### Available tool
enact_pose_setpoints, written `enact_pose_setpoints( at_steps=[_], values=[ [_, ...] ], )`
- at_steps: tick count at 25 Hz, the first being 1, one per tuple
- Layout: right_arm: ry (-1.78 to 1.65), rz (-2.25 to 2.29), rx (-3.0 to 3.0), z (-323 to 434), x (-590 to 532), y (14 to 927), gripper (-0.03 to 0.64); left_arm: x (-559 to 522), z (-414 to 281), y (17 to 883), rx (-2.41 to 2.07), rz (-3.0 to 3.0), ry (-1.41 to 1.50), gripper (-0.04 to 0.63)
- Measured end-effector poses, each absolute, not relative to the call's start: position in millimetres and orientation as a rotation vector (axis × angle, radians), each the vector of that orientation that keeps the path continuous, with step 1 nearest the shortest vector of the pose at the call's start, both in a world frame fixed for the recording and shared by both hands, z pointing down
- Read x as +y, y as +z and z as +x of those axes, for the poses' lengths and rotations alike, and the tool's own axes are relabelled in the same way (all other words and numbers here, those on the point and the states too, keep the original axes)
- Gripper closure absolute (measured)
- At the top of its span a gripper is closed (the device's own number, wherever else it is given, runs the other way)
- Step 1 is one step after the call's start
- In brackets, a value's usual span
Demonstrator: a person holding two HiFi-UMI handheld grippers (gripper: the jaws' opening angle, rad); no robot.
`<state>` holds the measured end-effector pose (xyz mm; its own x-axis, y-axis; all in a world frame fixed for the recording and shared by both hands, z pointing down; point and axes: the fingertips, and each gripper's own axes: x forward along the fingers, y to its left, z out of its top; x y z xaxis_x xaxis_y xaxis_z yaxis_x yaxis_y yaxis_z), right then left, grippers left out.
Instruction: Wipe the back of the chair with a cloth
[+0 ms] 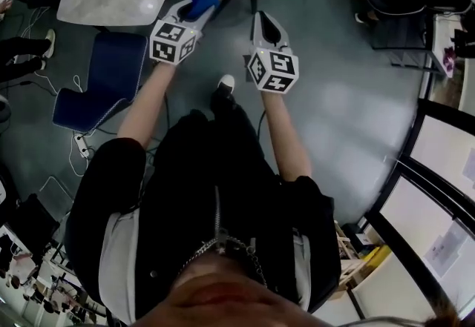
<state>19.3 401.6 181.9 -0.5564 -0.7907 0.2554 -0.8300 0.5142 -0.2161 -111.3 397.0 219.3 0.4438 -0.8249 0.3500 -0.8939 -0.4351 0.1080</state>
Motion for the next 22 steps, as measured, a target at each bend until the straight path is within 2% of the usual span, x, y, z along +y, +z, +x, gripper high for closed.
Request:
enact_pose_setpoints(
  at_steps=[11,22],
  values=[
    [0.508,1.354,-2.607,18,288,205,0.614,278,-102,234,-1.473,2.401,0.369,0.471],
    [0.499,1.376,-2.566,-23,152,223,0.614,134,-134,264,-1.430,2.416,0.362,0.471]
  ],
)
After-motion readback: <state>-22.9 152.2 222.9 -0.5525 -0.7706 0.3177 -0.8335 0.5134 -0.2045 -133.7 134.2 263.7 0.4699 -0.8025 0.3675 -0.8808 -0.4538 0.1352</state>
